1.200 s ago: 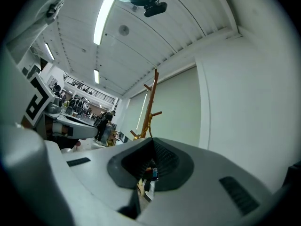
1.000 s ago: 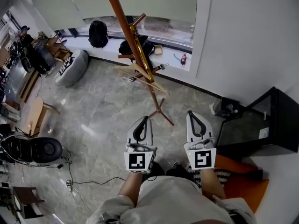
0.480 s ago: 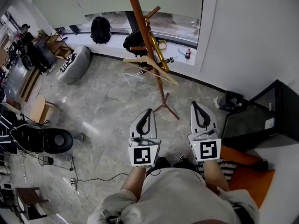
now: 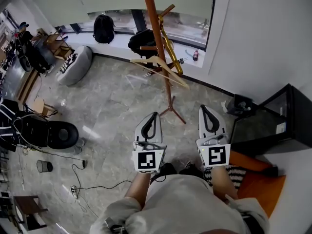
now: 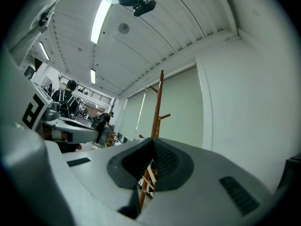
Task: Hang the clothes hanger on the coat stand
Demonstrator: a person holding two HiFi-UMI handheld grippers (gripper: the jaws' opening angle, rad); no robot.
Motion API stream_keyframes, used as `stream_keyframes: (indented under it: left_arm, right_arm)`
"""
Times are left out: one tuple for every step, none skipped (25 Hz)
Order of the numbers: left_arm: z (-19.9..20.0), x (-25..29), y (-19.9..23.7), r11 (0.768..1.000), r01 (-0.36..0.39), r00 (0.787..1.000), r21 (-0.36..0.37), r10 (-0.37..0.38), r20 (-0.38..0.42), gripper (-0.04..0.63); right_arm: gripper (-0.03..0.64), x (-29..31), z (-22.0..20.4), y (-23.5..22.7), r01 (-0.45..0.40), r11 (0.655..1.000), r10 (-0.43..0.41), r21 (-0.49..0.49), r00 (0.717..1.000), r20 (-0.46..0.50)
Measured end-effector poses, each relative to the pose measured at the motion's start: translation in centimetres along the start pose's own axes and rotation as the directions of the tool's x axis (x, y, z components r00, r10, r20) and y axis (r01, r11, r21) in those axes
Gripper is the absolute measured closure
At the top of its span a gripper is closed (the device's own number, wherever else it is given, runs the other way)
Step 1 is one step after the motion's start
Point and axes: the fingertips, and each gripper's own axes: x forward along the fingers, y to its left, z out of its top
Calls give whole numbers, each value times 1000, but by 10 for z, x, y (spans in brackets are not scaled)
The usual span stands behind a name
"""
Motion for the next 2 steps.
stream_keyframes:
  left_arm:
    - [-2,0,1,1000,4,1000,2,-4,-1,586]
    - [-4,0,3,1000,8,1000,4,-8,-1,586]
  right_arm:
    - [613,1,-1,2,-1,1000,1,1,1000,-4]
    - [613,3,-3,4,-2,1000,2,3,1000,-8]
